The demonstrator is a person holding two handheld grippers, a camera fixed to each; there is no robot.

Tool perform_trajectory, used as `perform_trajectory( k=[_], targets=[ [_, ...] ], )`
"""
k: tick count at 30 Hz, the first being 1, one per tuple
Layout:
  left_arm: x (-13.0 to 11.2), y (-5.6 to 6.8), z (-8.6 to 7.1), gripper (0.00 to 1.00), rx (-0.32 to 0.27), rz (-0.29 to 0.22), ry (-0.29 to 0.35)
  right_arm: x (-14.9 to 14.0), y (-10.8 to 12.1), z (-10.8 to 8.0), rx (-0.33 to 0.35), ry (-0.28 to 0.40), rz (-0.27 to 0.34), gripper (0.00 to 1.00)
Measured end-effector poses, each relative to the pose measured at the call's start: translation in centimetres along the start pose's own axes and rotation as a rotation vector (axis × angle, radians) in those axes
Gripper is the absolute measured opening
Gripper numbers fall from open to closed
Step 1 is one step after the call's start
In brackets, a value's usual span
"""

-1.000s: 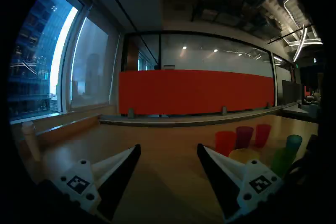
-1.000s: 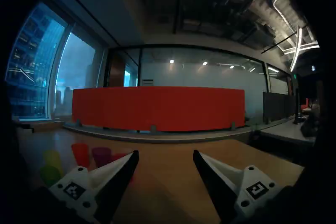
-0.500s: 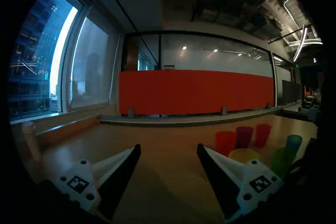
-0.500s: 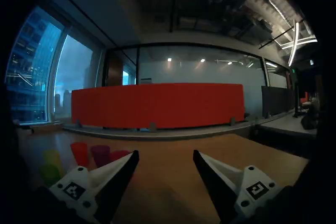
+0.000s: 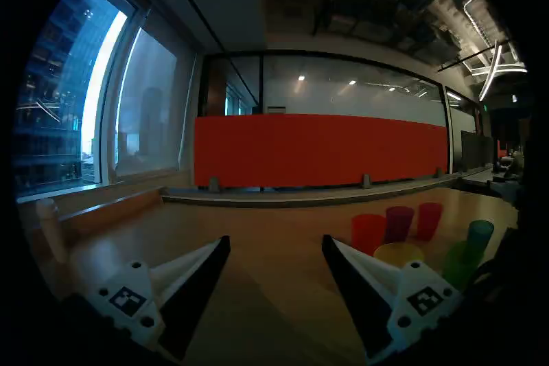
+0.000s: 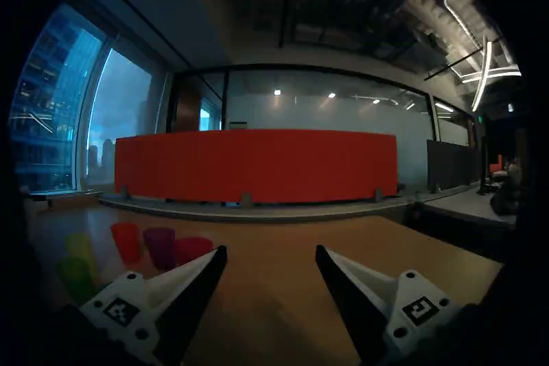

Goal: Pour water

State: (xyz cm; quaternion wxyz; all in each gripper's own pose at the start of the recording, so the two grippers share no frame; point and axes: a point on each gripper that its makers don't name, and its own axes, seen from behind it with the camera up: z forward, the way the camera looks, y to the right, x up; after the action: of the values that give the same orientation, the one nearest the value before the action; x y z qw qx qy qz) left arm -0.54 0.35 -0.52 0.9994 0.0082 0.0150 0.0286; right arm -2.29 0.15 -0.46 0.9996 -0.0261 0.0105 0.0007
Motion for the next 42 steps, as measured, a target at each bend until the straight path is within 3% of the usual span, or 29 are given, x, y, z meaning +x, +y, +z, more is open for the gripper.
perform_trajectory(
  k=[42],
  targets=[
    [-0.05,0.01,-0.07,1.0,0.0,0.0,0.0,-0.7,-0.2,0.13,0.006,-0.026,0.0,1.0]
  ],
)
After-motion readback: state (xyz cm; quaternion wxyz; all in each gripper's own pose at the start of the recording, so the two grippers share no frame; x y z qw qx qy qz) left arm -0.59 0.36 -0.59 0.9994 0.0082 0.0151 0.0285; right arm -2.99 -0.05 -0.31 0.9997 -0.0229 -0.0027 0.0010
